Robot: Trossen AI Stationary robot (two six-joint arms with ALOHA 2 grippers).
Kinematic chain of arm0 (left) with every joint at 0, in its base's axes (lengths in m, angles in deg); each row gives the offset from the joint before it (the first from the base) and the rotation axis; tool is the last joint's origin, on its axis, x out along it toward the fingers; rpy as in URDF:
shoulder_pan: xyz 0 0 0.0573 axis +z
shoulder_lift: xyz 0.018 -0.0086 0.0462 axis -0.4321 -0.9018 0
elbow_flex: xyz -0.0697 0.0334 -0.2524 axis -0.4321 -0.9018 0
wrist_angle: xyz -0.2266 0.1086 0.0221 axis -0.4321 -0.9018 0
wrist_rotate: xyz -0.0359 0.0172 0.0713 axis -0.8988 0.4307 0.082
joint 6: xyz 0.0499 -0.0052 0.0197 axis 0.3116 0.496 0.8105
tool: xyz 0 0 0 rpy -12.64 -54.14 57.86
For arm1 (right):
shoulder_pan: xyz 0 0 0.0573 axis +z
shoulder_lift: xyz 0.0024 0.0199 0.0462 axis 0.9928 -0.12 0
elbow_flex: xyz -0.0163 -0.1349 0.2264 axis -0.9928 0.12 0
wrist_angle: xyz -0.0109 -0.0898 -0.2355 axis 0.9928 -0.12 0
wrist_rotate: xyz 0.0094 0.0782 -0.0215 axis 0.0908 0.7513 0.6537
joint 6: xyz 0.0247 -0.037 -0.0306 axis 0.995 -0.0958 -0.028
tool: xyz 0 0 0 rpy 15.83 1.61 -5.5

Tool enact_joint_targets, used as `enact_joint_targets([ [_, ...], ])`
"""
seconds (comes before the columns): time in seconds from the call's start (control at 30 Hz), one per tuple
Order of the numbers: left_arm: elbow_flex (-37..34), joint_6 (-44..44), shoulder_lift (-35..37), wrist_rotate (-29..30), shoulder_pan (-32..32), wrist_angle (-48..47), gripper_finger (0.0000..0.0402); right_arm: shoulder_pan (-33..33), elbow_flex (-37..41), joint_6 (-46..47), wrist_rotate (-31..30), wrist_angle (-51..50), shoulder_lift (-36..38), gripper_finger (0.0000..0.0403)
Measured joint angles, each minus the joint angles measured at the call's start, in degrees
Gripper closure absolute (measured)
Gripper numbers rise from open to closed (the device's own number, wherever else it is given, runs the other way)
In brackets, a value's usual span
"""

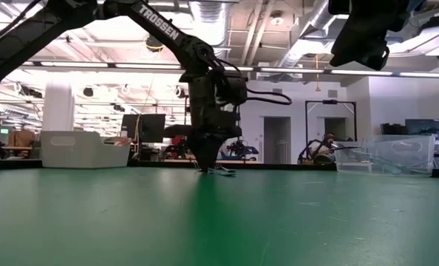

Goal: Sort silverware by color (type)
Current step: Put the blue fork into the transparent bin

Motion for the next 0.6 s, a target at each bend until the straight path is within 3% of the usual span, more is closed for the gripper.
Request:
enact_joint_targets([
  [0.17, 0.0, -0.1, 0.0, 1.7, -0.7, 0.0, 0.0391, 0.0, 0.0, 0.4, -0.8, 0.0, 0.0, 0.0281],
  [0.27, 0.0, -4.4, 0.0, -1.5, -0.6, 0.3, 0.0395, 0.0, 0.0, 1.3, -2.3, 0.1, 0.0, 0.0281],
  [0.47, 0.0, -18.1, 2.7, -9.4, -0.9, 0.4, 0.0399, -0.8, 0.0, 5.9, -13.6, -0.5, 0.0, 0.0281],
  [0.6, 0.0, -25.4, 6.4, -13.5, -1.5, 1.3, 0.0400, -0.9, 0.1, 9.8, -19.9, -6.9, -0.1, 0.0281],
])
